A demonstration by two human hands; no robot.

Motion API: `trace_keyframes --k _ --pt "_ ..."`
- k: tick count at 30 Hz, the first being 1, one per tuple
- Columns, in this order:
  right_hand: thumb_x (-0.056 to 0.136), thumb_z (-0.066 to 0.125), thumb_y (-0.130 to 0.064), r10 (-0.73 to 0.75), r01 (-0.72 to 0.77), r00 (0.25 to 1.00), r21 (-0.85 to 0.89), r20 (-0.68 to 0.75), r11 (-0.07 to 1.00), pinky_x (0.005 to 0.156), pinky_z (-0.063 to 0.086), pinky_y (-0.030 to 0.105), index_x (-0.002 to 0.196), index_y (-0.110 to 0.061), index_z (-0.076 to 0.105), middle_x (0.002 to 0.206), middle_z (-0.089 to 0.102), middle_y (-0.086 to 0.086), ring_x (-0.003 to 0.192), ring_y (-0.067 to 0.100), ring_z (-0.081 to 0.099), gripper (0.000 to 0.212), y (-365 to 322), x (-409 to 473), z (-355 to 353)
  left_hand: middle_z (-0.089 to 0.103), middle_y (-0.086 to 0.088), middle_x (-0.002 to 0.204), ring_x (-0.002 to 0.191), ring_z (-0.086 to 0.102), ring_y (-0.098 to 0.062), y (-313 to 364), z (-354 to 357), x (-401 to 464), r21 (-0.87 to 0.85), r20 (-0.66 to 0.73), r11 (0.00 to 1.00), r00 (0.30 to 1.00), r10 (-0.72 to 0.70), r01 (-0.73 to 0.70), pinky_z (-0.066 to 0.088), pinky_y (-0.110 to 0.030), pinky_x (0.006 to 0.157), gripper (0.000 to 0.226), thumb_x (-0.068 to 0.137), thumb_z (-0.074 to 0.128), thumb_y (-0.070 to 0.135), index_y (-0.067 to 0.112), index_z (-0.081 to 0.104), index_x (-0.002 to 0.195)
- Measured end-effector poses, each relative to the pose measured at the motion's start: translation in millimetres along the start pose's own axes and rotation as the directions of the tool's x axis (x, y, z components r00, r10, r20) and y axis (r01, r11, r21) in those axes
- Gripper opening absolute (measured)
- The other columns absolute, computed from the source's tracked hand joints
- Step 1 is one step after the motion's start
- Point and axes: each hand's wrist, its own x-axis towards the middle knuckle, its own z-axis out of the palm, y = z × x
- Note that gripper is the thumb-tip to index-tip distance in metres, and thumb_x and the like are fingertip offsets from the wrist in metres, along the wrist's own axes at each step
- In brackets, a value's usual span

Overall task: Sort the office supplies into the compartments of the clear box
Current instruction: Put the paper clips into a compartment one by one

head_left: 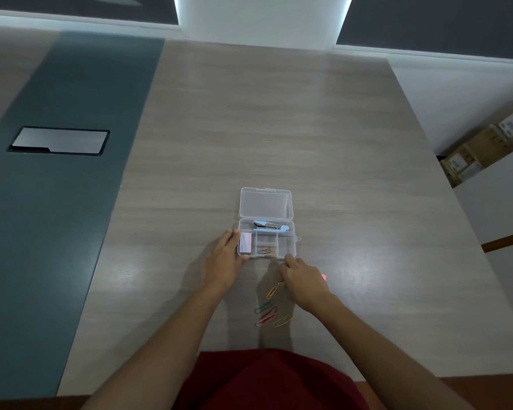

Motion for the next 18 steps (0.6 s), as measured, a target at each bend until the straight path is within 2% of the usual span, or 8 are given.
trace_keyframes --k 3,6,10,12,16,18 --pt "0.089 0.064 -0.019 -0.031 0.034 0.998 0.077 -0.048 0.996 0.066 0.048 0.036 0.106 -0.016 0.052 0.109 0.056 0.004 0.094 0.023 0.056 0.021 -3 2 -8 0.031 -0.002 0.154 0.141 0.032 -0.020 0 1 0 -0.006 -0.009 1.000 1.000 0.003 -0.003 0.035 -0.037 0.111 0.066 0.084 0.068 0.027 0.019 0.037 0.142" --pt "0.092 0.057 -0.021 0.055 -0.009 0.982 0.243 -0.183 0.970 0.061 0.039 0.031 0.094 -0.023 0.050 0.098 0.060 -0.001 0.086 0.021 0.056 0.007 -10 12 -24 0.033 -0.003 0.153 0.140 0.033 -0.020 -1 2 0 -0.046 -0.023 0.999 1.000 0.007 -0.008 0.035 -0.037 0.112 0.066 0.082 0.069 0.027 0.016 0.039 0.141" --pt "0.093 0.058 -0.016 0.116 -0.030 0.953 0.293 -0.279 0.956 0.062 0.033 0.028 0.094 -0.016 0.057 0.098 0.062 0.001 0.088 0.022 0.057 0.002 -21 30 -40 0.035 -0.005 0.152 0.139 0.034 -0.021 -1 3 0 -0.052 -0.034 0.999 0.999 0.006 -0.008 0.034 -0.036 0.112 0.066 0.082 0.070 0.024 0.014 0.040 0.140" --pt "0.092 0.060 -0.016 0.110 -0.031 0.953 0.269 -0.283 0.963 0.062 0.038 0.029 0.096 -0.014 0.062 0.101 0.062 0.004 0.091 0.023 0.058 0.005 -22 34 -40 0.035 -0.004 0.152 0.140 0.033 -0.020 -1 3 0 -0.041 -0.036 0.999 0.999 0.006 -0.008 0.034 -0.036 0.113 0.066 0.082 0.069 0.025 0.015 0.040 0.140" --pt "0.088 0.067 -0.022 0.094 -0.010 0.952 0.274 -0.293 0.962 0.062 0.048 0.031 0.095 -0.018 0.069 0.097 0.062 0.002 0.082 0.021 0.062 0.009 -18 24 -30 0.032 -0.001 0.154 0.141 0.031 -0.018 -3 4 1 -0.050 -0.019 0.999 1.000 -0.018 0.017 0.034 -0.038 0.113 0.066 0.082 0.069 0.027 0.019 0.040 0.141" --pt "0.085 0.068 -0.024 0.021 0.038 0.980 0.285 -0.200 0.958 0.065 0.050 0.033 0.093 -0.022 0.070 0.097 0.061 0.000 0.085 0.020 0.061 0.008 -13 13 -23 0.032 -0.001 0.154 0.142 0.031 -0.018 -4 4 1 -0.045 -0.020 0.999 1.000 -0.019 0.018 0.035 -0.040 0.113 0.067 0.082 0.070 0.029 0.020 0.039 0.141"
